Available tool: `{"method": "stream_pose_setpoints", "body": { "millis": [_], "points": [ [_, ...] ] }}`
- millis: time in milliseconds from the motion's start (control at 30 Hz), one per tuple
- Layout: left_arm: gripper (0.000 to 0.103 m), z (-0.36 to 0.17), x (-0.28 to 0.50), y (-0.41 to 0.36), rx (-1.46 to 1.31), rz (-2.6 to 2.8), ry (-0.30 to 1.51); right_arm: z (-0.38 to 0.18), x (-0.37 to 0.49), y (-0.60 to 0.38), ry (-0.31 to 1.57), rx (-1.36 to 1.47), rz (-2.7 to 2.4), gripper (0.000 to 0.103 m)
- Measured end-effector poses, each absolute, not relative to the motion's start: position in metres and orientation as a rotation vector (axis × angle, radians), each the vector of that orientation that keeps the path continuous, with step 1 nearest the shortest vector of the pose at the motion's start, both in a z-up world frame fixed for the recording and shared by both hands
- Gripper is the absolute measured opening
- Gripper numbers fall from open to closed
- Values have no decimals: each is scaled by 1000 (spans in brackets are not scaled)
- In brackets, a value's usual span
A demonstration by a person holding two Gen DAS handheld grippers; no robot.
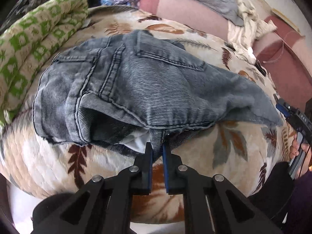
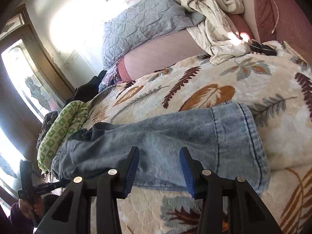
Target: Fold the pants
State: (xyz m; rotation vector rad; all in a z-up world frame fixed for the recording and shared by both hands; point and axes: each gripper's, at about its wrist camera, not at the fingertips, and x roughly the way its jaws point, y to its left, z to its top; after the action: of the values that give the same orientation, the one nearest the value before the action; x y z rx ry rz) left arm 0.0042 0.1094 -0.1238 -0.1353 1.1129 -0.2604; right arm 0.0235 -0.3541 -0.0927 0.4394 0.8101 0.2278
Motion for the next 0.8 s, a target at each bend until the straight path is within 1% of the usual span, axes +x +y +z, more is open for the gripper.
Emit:
{"method": "stream_pose_setpoints", "body": {
  "millis": [67, 200, 267, 333, 433, 500, 600, 667, 733, 800],
  "points": [
    [13, -117, 4, 112, -149, -261, 1113, -91, 31, -352, 808, 433, 233, 46],
    [13, -92, -6, 115, -56, -205, 1073, -91, 51, -346, 805, 430, 243, 46],
    [13, -78, -7, 121, -85, -217, 1043, -94, 61, -343, 816, 423, 223, 46],
    [13, -62, -2, 121, -130, -258, 997, -101, 71, -339, 851, 413, 213, 46],
    [13, -50, 14, 106, -150, -290, 941, -117, 77, -328, 954, 385, 237, 46],
    [13, -52, 27, 91, -162, -313, 930, -126, 74, -320, 1028, 351, 262, 46],
    [13, -70, 45, 62, -170, -375, 962, -140, 64, -309, 1131, 313, 331, 47],
    [13, -85, 50, 46, -147, -386, 985, -142, 60, -306, 1141, 280, 341, 47],
    [13, -102, 55, 34, -130, -408, 1023, -140, 60, -309, 1138, 309, 359, 48],
    [13, -126, 57, 31, -115, -378, 1108, -139, 59, -315, 1143, 342, 386, 48]
  ]
}}
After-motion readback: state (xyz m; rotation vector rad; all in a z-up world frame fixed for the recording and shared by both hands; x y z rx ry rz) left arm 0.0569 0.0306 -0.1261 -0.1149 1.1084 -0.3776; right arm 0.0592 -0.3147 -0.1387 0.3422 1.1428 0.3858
